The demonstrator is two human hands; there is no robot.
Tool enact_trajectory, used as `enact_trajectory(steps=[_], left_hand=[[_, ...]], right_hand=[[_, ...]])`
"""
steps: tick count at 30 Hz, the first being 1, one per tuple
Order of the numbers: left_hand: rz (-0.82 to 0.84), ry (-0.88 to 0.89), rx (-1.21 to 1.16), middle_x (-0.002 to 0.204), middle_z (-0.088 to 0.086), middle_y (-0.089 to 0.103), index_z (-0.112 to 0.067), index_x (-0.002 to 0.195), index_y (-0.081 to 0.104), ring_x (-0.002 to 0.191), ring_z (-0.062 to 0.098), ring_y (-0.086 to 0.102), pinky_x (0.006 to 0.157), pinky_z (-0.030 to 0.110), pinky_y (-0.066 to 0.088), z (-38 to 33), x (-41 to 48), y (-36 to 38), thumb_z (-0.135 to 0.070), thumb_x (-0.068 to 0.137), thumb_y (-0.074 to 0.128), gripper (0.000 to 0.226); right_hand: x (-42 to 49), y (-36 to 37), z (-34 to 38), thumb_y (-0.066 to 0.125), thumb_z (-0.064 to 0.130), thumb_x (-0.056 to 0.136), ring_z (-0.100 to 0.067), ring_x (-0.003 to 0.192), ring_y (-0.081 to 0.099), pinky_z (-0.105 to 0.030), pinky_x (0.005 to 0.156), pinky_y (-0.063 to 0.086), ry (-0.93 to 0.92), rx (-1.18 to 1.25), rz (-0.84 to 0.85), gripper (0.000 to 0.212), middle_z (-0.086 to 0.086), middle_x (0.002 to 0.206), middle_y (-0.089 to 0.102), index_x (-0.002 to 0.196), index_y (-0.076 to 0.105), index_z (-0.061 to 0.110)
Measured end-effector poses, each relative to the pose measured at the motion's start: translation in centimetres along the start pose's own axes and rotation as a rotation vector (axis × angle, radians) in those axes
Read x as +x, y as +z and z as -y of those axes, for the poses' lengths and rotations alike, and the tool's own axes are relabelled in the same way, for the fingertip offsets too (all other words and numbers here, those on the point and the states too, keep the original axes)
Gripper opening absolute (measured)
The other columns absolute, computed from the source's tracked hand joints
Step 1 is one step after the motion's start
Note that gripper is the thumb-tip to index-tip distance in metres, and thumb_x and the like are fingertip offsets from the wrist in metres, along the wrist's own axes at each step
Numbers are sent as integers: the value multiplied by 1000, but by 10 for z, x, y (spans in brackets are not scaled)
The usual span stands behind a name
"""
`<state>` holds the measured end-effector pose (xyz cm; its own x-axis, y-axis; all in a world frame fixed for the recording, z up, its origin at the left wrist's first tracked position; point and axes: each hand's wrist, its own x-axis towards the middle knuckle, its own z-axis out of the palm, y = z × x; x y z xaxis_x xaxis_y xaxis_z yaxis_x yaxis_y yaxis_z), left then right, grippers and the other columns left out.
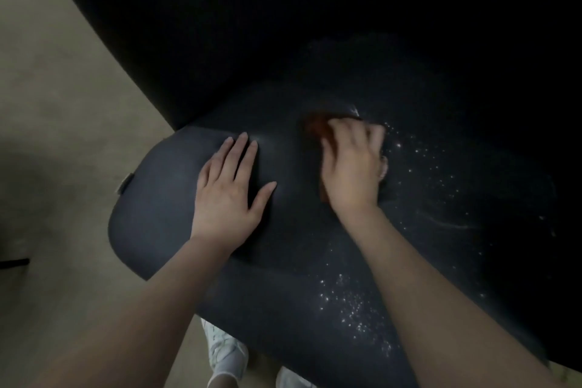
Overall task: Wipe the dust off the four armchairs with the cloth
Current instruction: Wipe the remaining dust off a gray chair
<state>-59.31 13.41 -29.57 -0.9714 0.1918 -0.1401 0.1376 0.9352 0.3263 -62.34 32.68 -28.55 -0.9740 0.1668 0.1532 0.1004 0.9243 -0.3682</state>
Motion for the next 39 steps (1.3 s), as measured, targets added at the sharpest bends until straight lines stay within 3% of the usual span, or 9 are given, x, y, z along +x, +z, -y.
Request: enact_trajectory(steps=[3,6,11,15,22,25,34,36,39], left_hand=[[10,-1,-12,161,4,26,-15,154,31,150,21,17,119,37,11,-1,1,-2,-59,94,32,74],[24,-5,-25,159,6,28,-13,152,33,148,23,18,118,42,16,-2,2,-8,-58,93,34,74],[23,66,-29,157,7,32,-11,151,35,144,27,25,115,46,25,-7,18,-20,-57,94,34,73],[46,126,-15,162,3,23,-13,155,26,149,22,16,119,41,17,-16,44,-24,-60,97,32,75],[129,103,12,165,-2,12,-19,157,16,151,17,5,120,38,9,-14,56,-17,-58,93,36,78],[140,87,5,165,-4,10,-20,157,14,151,15,4,121,39,10,-15,55,-18,-57,94,37,77],[166,76,3,165,-6,7,-21,157,13,151,14,1,120,36,9,-17,58,-19,-57,94,36,77],[158,74,0,165,-6,8,-20,157,14,151,14,1,120,37,9,-17,57,-17,-58,94,35,77],[136,79,-11,164,-5,13,-20,157,18,150,15,5,119,36,7,-17,56,-15,-57,93,37,76]], right_hand=[[-24,-5,-1,65,19,89,-29,110,51,-43,77,49,-269,-22,85,30,-2,120,64,118,67,14],[-41,-20,-22,62,26,89,-22,110,49,-41,72,51,-335,-37,125,29,3,119,64,116,67,18],[-26,-32,-51,51,28,95,-29,109,48,-50,82,53,195,-18,-47,34,-7,121,62,122,63,12],[28,-25,-45,54,26,98,-30,121,40,-57,89,47,548,-17,-102,36,-7,130,54,133,57,16],[14,-8,-16,57,28,93,-27,118,45,-54,73,50,-50,-31,87,32,0,125,59,123,64,20],[-24,-20,-32,60,26,89,-25,112,49,-49,68,53,-159,-34,96,30,1,121,62,118,66,19],[26,-31,-63,56,21,97,-30,121,39,-58,83,49,498,-53,-72,36,-7,130,54,132,57,16],[50,-22,-55,54,23,98,-30,123,37,-58,84,47,519,-65,-58,37,-6,132,53,134,55,18],[56,-12,-37,55,24,97,-32,125,38,-58,82,48,280,-36,26,36,-6,132,55,133,57,18]])
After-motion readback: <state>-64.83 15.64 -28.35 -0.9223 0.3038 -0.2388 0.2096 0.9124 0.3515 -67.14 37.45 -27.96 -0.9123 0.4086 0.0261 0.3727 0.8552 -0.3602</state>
